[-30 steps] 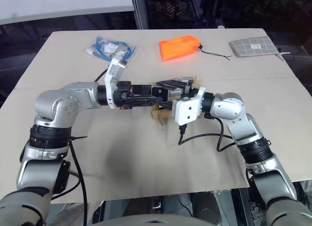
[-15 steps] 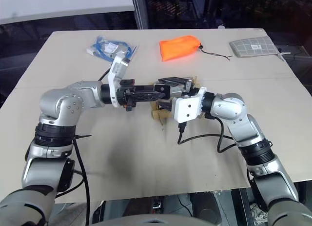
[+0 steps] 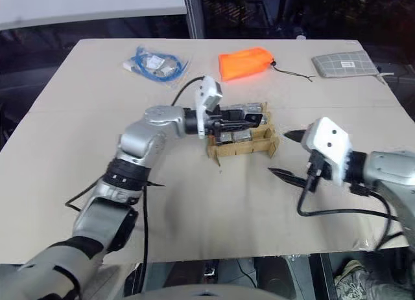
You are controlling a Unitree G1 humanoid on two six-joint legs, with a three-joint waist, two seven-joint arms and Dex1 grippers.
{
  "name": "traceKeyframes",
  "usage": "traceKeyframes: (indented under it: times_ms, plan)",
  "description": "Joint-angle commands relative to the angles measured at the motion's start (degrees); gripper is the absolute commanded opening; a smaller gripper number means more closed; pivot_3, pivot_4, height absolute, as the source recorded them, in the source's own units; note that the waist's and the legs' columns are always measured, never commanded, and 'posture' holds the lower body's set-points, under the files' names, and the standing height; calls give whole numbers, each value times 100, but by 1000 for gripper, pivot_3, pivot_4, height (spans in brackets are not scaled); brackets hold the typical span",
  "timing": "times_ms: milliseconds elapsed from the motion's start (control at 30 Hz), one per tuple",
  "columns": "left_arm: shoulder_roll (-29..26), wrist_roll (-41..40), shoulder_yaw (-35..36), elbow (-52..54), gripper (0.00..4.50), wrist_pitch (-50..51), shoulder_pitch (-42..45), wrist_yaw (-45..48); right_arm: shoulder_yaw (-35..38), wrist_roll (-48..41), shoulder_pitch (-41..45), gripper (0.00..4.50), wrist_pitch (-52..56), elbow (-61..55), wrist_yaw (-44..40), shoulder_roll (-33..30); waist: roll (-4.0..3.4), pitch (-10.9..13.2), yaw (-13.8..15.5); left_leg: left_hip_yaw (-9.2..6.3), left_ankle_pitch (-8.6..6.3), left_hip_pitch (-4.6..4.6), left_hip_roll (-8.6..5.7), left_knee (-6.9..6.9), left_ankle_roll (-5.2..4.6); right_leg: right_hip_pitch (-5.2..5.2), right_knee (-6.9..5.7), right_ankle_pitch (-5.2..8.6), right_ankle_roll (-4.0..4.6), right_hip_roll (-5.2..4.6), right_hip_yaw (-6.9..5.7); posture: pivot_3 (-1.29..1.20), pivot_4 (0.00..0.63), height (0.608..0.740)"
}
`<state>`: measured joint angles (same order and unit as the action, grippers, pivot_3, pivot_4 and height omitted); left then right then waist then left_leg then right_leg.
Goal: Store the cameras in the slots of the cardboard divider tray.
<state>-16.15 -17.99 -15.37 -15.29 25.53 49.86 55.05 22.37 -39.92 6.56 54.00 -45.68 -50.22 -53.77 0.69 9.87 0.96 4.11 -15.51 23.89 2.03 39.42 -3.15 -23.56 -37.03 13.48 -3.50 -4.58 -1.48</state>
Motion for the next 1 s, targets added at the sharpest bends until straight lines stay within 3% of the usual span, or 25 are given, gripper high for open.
traceKeyframes:
  times_ms: [33,200,400,767,1000]
  plan:
    - [139,529,-302,-418,743,-449,317,-4,997,-1128,-177,4461,899,-585,279,-245,1,1,-17,0,-2,0,0,-1,-4,0,1,0,0,0,1,0,150,740]
    - [463,971,-312,-1380,743,-914,846,-130,1756,-2330,-403,4461,1466,-760,922,-454,7,4,4,-4,-4,2,0,0,-7,0,0,0,-1,0,-2,0,150,740]
    - [598,1320,-397,-1931,743,-1238,1047,69,1879,-2880,-645,4461,1359,-787,1498,-684,8,4,-3,-2,-9,8,-2,0,-17,0,12,0,-2,-4,-1,0,150,740]
    - [389,1662,-619,-1602,743,-1072,1007,703,1835,-3108,-890,4461,975,-746,1970,-891,9,4,-10,-4,-10,10,0,0,-17,-1,12,0,-2,-3,-3,0,150,740]
    - [597,1745,-467,-1742,743,-1068,1022,402,1782,-3146,-944,4461,767,-713,2065,-992,9,4,-3,-4,-9,9,1,1,-16,-1,12,0,-3,-2,-3,0,150,740]
